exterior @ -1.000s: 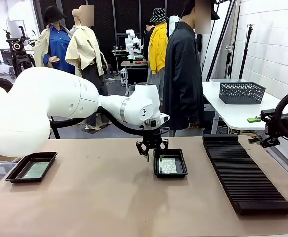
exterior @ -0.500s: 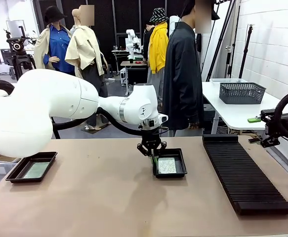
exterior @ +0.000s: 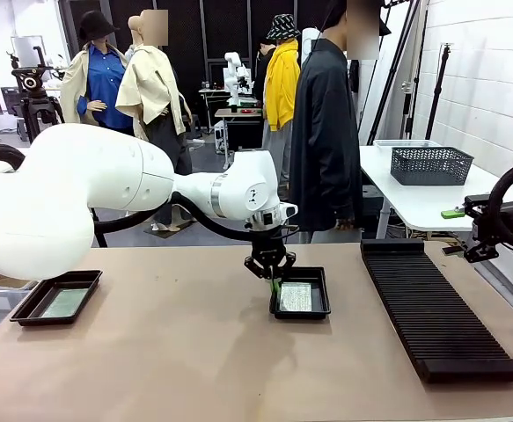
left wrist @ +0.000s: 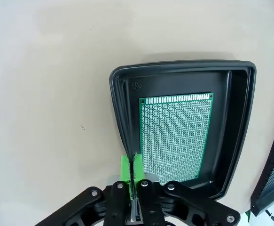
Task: Inspect and transfer BCBs to ESD trays.
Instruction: Pick up the ESD tray and place it on the left side of the table.
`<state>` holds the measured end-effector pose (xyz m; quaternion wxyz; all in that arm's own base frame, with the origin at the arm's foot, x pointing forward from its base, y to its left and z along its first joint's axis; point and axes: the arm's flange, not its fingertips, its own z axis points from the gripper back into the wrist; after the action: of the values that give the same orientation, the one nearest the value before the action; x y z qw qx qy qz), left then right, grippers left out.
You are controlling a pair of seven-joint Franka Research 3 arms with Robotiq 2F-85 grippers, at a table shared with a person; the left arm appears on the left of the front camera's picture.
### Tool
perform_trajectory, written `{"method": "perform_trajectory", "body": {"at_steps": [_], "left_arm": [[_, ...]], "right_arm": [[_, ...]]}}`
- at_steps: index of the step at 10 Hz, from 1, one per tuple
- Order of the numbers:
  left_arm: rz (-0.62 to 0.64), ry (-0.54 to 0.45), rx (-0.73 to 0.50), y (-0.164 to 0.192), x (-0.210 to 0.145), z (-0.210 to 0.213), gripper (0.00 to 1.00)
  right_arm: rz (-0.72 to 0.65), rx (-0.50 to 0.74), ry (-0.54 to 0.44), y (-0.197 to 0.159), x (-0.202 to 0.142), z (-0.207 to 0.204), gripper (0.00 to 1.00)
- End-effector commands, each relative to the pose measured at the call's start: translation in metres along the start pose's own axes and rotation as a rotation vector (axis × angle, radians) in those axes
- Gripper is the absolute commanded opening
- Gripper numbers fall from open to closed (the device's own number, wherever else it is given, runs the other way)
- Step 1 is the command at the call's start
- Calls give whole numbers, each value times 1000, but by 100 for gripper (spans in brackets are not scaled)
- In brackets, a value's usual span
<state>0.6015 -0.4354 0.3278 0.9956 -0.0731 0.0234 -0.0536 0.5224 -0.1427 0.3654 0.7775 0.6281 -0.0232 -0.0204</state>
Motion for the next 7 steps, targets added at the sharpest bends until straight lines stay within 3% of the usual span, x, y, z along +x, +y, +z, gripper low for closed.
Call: {"method": "perform_trajectory", "body": {"at_steps": [1, 5, 7], "left_arm": [[11, -23, 13, 0, 1, -1, 0], [0, 0, 0, 0, 0, 0, 0], [-27, -17, -16, 31, -10, 10, 0]], "right_arm": [[-2, -11, -12, 1, -4, -3, 100], [-2, -11, -12, 1, -4, -3, 100], [-2, -11, -12, 1, -4, -3, 100]]}}
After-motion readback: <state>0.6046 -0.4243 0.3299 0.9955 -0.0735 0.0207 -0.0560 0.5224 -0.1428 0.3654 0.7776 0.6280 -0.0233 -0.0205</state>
